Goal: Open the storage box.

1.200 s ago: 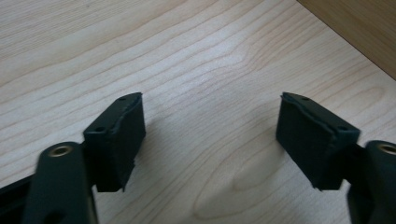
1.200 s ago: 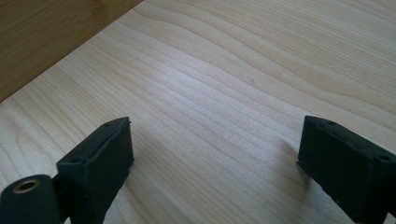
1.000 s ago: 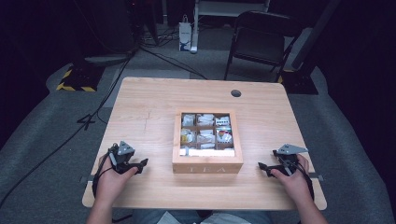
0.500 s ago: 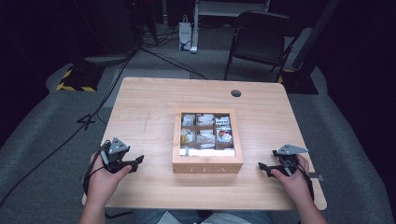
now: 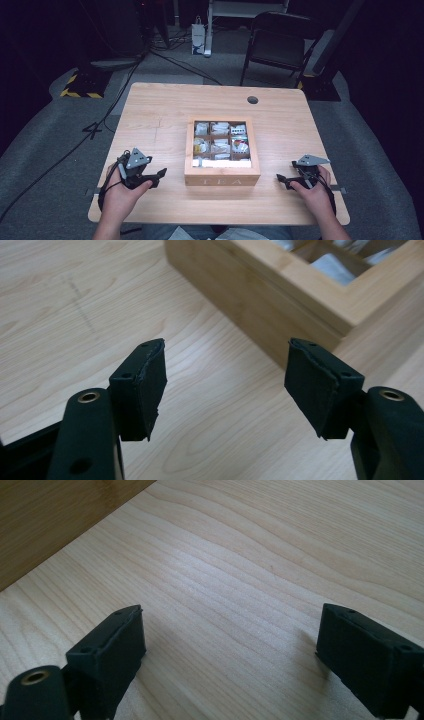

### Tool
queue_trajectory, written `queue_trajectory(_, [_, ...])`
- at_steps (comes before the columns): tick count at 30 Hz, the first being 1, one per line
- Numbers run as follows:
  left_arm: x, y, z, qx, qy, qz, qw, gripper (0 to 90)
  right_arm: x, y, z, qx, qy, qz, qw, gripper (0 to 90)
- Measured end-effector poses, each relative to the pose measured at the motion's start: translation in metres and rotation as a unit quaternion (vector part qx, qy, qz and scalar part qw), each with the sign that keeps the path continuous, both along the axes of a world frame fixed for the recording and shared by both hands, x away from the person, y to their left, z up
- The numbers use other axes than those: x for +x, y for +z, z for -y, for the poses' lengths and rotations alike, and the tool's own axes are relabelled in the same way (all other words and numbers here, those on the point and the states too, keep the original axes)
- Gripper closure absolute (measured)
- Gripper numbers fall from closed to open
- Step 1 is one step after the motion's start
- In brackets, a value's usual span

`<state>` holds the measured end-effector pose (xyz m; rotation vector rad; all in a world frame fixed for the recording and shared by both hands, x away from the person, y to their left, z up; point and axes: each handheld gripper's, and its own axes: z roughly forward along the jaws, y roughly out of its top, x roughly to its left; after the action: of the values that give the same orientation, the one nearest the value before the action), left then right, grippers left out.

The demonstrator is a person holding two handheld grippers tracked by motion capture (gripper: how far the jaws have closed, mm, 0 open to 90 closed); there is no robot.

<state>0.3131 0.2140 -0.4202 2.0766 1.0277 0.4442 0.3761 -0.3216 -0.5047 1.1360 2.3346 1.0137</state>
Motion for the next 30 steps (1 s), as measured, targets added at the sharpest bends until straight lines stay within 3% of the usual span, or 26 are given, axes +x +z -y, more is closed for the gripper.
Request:
queue_trajectory(5, [-0.006,0.006,0.018,-0.010,-0.036,0.009,0.9993,34.2,0.000,0.000,0.000,0.000,0.000,0.000,1.0000,12.3])
queue_trajectory(10, [-0.010,0.009,0.028,-0.006,-0.048,0.012,0.9987,34.0,0.000,0.000,0.000,0.000,0.000,0.000,1.0000,12.3])
queue_trajectory(16, [-0.013,0.011,0.037,-0.020,-0.069,0.017,0.9973,33.6,0.000,0.000,0.000,0.000,0.000,0.000,1.0000,12.3])
queue_trajectory(19, [-0.012,0.008,0.041,-0.028,-0.083,0.018,0.9960,32.2,0.000,0.000,0.000,0.000,0.000,0.000,1.0000,12.3])
queue_trajectory(21, [-0.009,0.001,0.044,-0.033,-0.111,0.022,0.9930,29.8,0.000,0.000,0.000,0.000,0.000,0.000,1.0000,12.3])
queue_trajectory(30, [-0.004,-0.013,0.051,-0.038,-0.128,0.021,0.9909,28.0,0.000,0.000,0.000,0.000,0.000,0.000,1.0000,12.3])
